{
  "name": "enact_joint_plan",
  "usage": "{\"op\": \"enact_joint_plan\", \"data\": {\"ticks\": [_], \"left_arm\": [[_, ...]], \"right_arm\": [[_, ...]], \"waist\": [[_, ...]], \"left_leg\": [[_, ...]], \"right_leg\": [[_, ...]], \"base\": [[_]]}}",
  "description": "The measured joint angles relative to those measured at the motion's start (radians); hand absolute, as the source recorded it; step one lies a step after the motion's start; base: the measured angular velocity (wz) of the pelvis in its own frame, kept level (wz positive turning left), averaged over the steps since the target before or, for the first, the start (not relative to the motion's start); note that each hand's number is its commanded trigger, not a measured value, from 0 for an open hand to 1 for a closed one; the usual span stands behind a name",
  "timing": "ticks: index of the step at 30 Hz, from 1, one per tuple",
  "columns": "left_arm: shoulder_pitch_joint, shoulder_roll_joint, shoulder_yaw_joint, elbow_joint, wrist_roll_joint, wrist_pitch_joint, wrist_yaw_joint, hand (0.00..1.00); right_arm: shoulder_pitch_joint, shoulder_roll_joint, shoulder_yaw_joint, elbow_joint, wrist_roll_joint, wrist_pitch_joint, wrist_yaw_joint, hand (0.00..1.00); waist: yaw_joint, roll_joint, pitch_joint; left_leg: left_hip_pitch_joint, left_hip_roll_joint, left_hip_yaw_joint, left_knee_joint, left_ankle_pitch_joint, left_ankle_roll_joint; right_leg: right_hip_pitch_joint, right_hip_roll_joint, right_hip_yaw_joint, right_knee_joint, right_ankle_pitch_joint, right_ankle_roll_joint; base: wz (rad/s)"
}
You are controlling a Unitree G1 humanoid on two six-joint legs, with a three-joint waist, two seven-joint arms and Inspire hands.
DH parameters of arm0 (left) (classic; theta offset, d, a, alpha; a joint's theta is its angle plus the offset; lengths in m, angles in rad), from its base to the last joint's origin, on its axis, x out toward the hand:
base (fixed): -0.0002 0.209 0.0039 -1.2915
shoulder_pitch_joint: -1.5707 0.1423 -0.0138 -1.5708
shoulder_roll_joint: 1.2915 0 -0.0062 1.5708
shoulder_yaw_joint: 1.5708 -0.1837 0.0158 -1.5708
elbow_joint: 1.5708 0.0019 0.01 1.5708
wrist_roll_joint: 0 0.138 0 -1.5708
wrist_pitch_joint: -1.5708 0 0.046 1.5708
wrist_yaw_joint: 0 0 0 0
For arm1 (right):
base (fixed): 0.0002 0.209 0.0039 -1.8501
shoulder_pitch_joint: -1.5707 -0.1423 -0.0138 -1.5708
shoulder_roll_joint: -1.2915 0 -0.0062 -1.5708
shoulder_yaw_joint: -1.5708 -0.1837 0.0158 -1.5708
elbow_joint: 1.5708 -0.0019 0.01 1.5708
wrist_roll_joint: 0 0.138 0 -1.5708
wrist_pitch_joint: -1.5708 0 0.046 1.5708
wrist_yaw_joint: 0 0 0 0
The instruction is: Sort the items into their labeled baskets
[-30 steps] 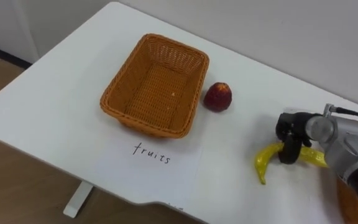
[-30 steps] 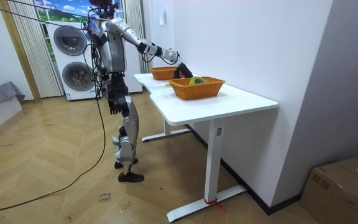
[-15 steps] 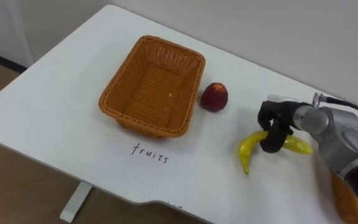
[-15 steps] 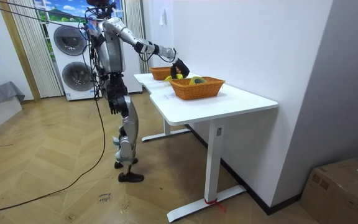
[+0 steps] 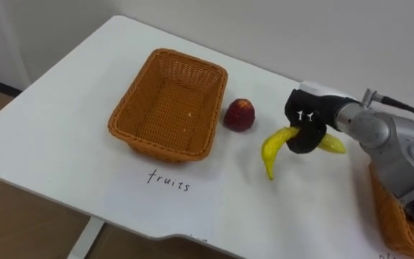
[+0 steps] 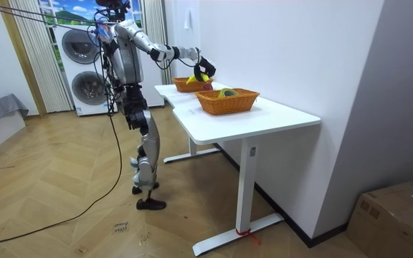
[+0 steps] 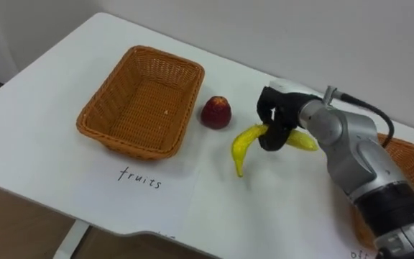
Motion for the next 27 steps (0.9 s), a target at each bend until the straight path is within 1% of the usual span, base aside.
{"op": "enact_joint_plan", "data": {"ticks": [4,6,15,17,20,23,26,27], "left_arm": [[0.009,-0.002,0.023,-0.002,0.0,0.001,-0.005,0.0],[0.012,-0.008,0.045,-0.003,0.0,0.001,-0.006,0.0],[0.019,-0.011,0.048,-0.003,-0.001,-0.001,-0.003,0.0],[0.02,-0.011,0.048,-0.003,-0.001,-0.001,-0.003,0.0],[0.026,-0.011,0.049,-0.005,-0.001,-0.001,-0.003,0.0],[0.027,-0.011,0.049,-0.005,-0.001,-0.001,-0.004,0.0],[0.033,-0.011,0.047,-0.004,0.0,-0.001,-0.006,0.0],[0.037,-0.014,0.047,-0.003,0.0,-0.001,-0.008,0.0]], "right_arm": [[0.001,-0.002,-0.036,-0.017,0.037,0.006,-0.01,1.0],[-0.001,-0.002,-0.056,-0.041,0.038,0.004,-0.016,1.0],[0.0,-0.01,-0.067,-0.08,0.069,0.001,-0.029,1.0],[0.0,-0.01,-0.067,-0.08,0.069,0.001,-0.029,1.0],[0.0,-0.009,-0.067,-0.079,0.067,0.001,-0.029,1.0],[0.003,-0.009,-0.066,-0.077,0.068,0.001,-0.028,1.0],[0.003,-0.01,-0.066,-0.077,0.067,0.001,-0.028,1.0],[0.003,-0.009,-0.066,-0.077,0.063,-0.001,-0.027,1.0]], "waist": [[-0.005,0.0,0.0004],[-0.022,0.0,0.0002],[-0.049,-0.003,-0.0016],[-0.049,-0.002,-0.0007],[-0.042,0.003,0.0026],[-0.023,0.008,0.0067],[-0.024,0.008,0.0066],[-0.026,0.009,0.0069]], "left_leg": [[0.006,0.0,0.006,0.0,-0.001,0.001],[0.004,-0.001,0.006,0.0,-0.001,0.002],[0.002,-0.001,0.008,0.003,-0.004,0.006],[0.002,-0.001,0.009,0.005,-0.006,0.007],[0.008,-0.001,0.023,0.003,-0.006,0.009],[0.024,-0.001,0.041,-0.011,-0.006,0.009],[0.023,-0.001,0.04,-0.013,-0.006,0.009],[0.021,-0.002,0.034,-0.013,-0.006,0.009]], "right_leg": [[0.004,0.0,0.005,0.0,0.001,0.002],[0.003,-0.001,0.009,0.001,0.002,0.004],[0.0,-0.001,0.014,0.001,0.003,0.006],[0.0,-0.001,0.015,0.001,0.004,0.006],[-0.002,0.002,0.018,0.001,0.005,0.008],[-0.003,0.008,0.047,0.001,0.007,0.01],[-0.004,0.009,0.054,0.0,0.007,0.011],[-0.004,0.01,0.055,0.0,0.007,0.011]], "base": [[-0.05],[0.0],[0.0],[-0.02],[-0.11],[-0.2],[-0.03],[0.07]]}}
